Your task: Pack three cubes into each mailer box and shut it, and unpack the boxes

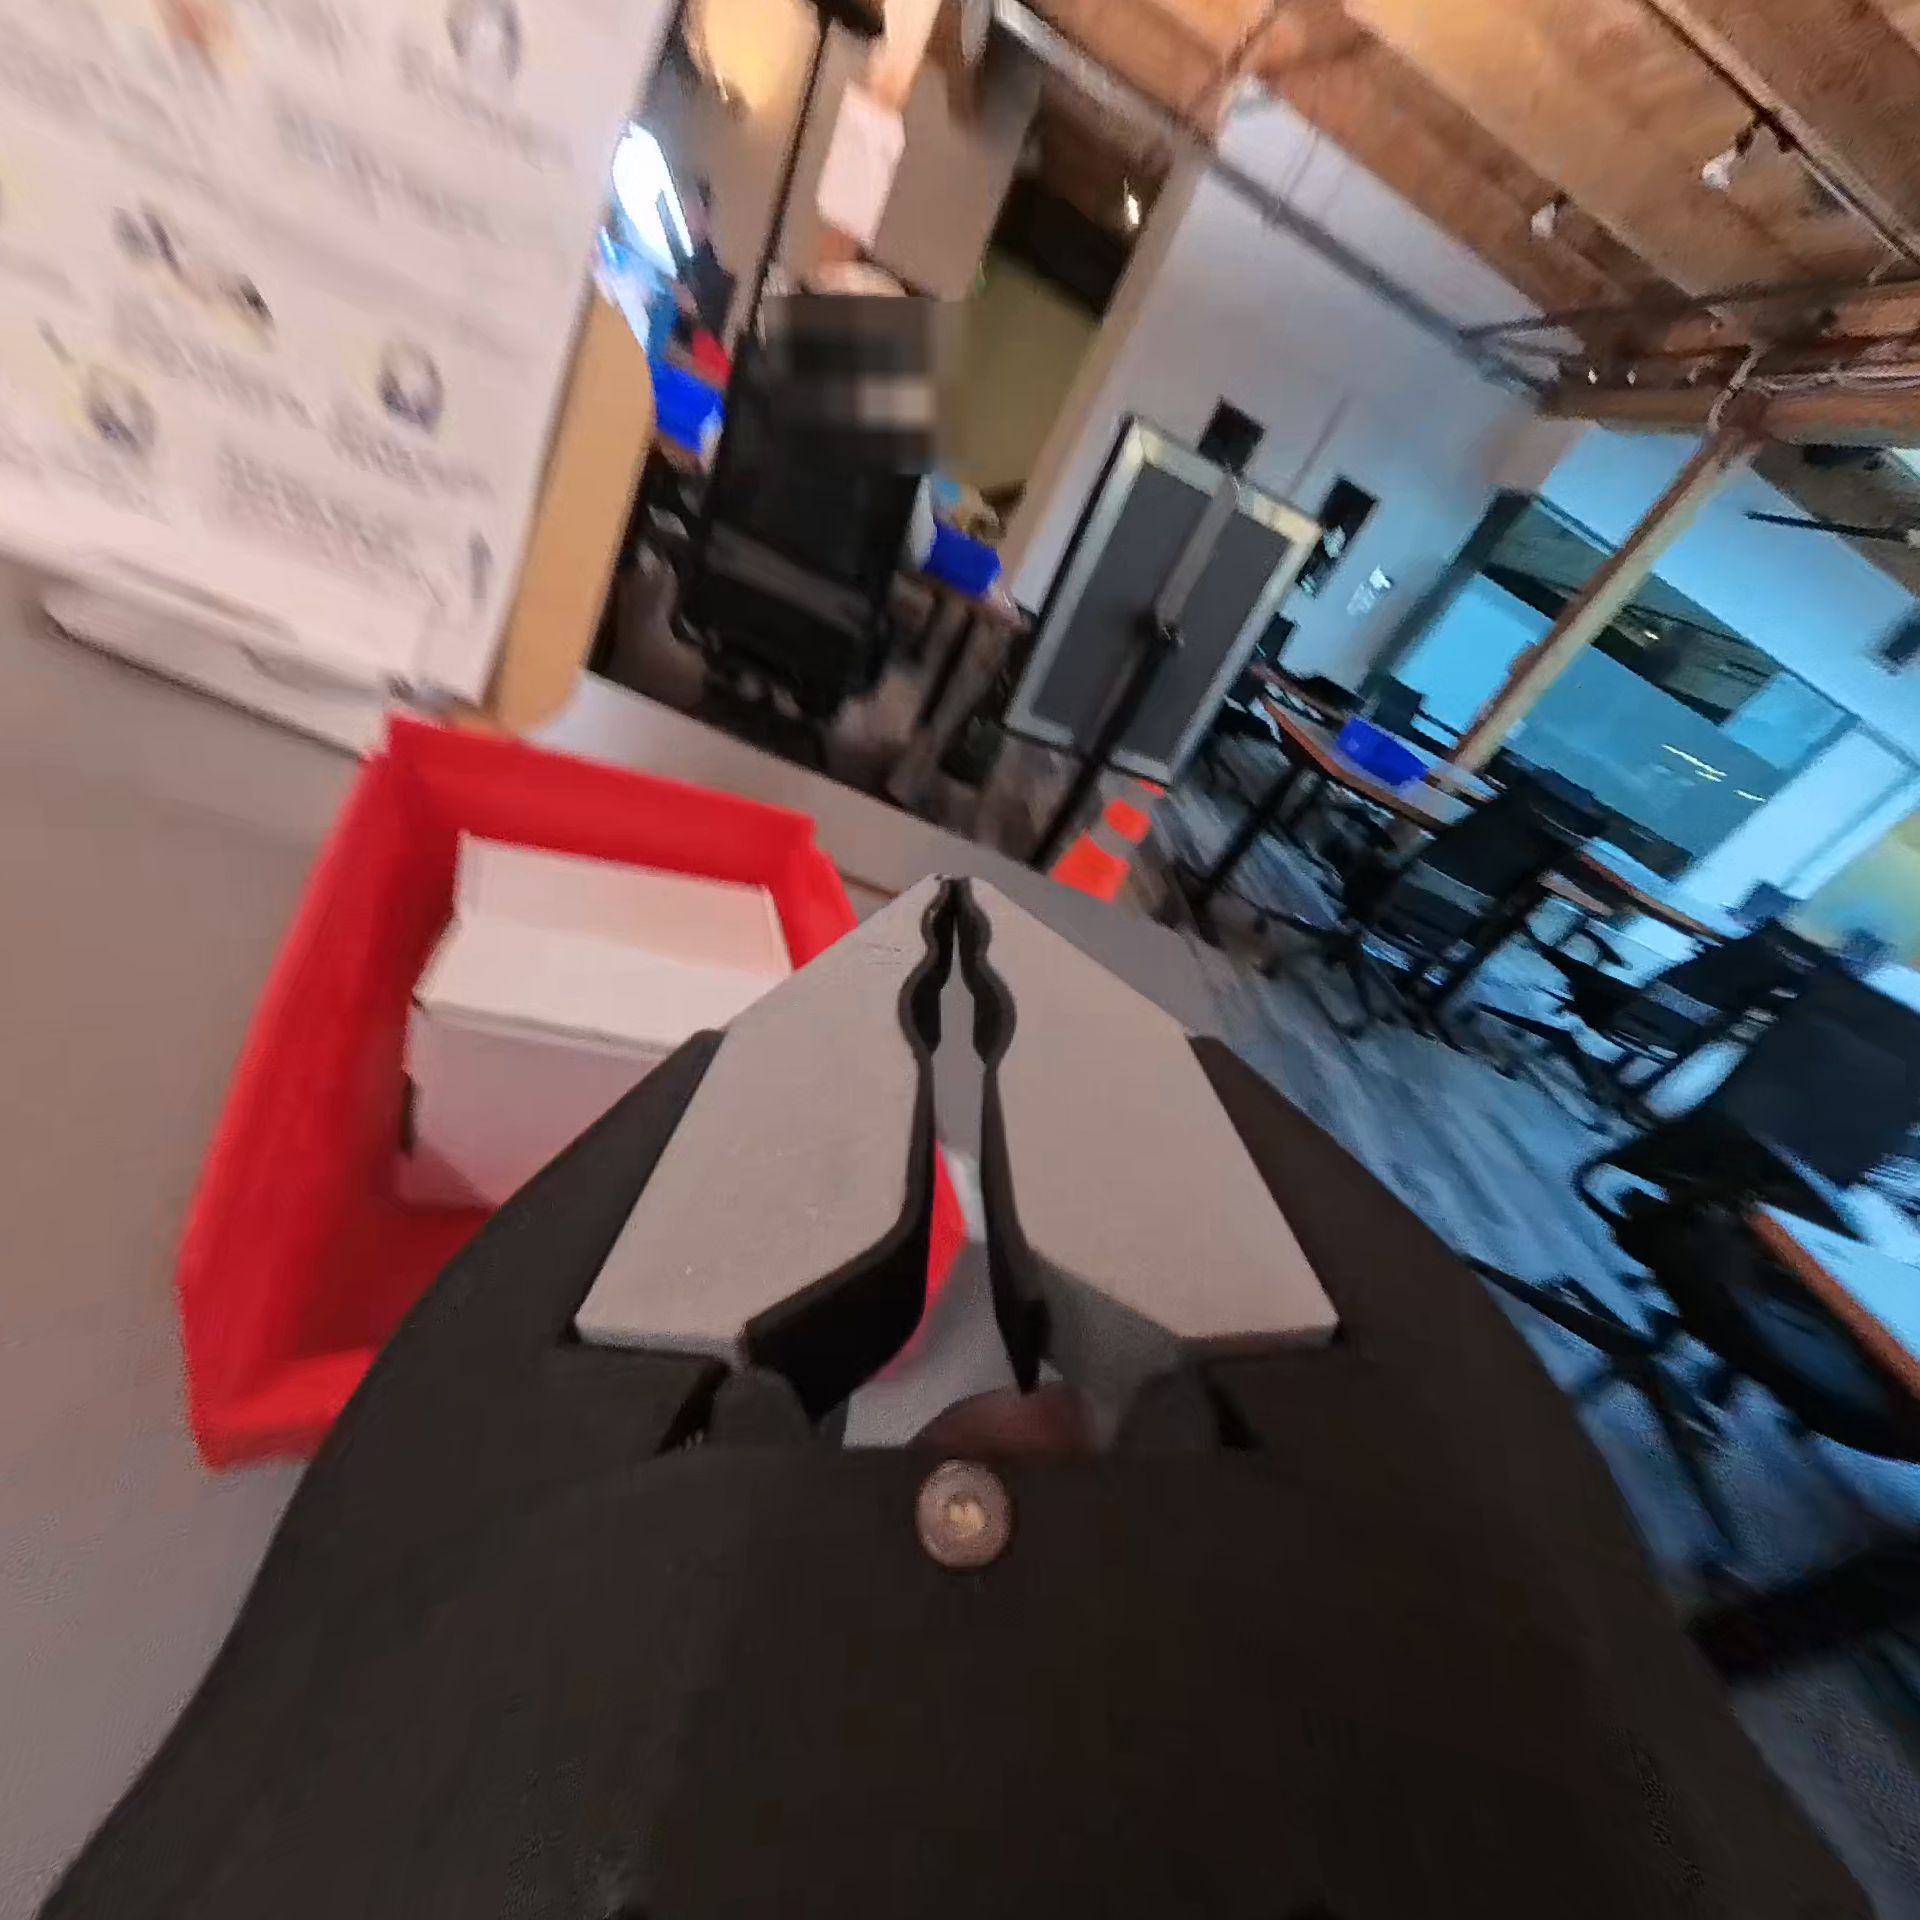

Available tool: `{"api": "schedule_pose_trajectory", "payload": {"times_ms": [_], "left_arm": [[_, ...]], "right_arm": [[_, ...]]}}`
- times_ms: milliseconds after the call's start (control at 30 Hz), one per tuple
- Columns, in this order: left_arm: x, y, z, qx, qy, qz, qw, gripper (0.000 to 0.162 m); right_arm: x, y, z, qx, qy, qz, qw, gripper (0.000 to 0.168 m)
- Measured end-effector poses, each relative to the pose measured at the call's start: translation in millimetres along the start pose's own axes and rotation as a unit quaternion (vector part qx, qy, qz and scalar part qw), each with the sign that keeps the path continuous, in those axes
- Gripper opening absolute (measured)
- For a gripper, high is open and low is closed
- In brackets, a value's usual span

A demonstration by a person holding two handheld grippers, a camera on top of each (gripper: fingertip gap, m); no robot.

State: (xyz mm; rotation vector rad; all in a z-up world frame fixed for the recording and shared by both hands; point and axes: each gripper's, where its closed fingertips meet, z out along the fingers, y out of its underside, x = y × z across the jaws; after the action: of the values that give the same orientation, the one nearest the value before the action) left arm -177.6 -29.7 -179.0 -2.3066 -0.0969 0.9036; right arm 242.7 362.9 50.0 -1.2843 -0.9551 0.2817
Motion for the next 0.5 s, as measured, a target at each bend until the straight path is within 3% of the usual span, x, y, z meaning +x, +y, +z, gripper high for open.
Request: {"api": "schedule_pose_trajectory", "payload": {"times_ms": [67,133,300,433,500], "left_arm": [[0,0,0,0.0,-0.003,0.001,1.0,0.022],[0,0,0,-0.002,-0.003,0.002,1.0,0.023],[0,0,0,-0.002,-0.002,0.002,1.0,0.023],[0,0,0,0.002,0.001,0.001,1.0,0.022],[0,0,0,0.004,0.003,0.0,1.0,0.021]], "right_arm": [[-18,-7,12,0.021,-0.036,0.045,0.998,0.0],[-43,7,36,-0.01,-0.078,0.071,0.994,0.0],[-80,58,95,-0.091,-0.069,0.055,0.992,0.0],[-94,108,105,-0.189,-0.092,-0.008,0.978,0.0],[-93,113,98,-0.192,-0.108,-0.022,0.975,0.0]]}}
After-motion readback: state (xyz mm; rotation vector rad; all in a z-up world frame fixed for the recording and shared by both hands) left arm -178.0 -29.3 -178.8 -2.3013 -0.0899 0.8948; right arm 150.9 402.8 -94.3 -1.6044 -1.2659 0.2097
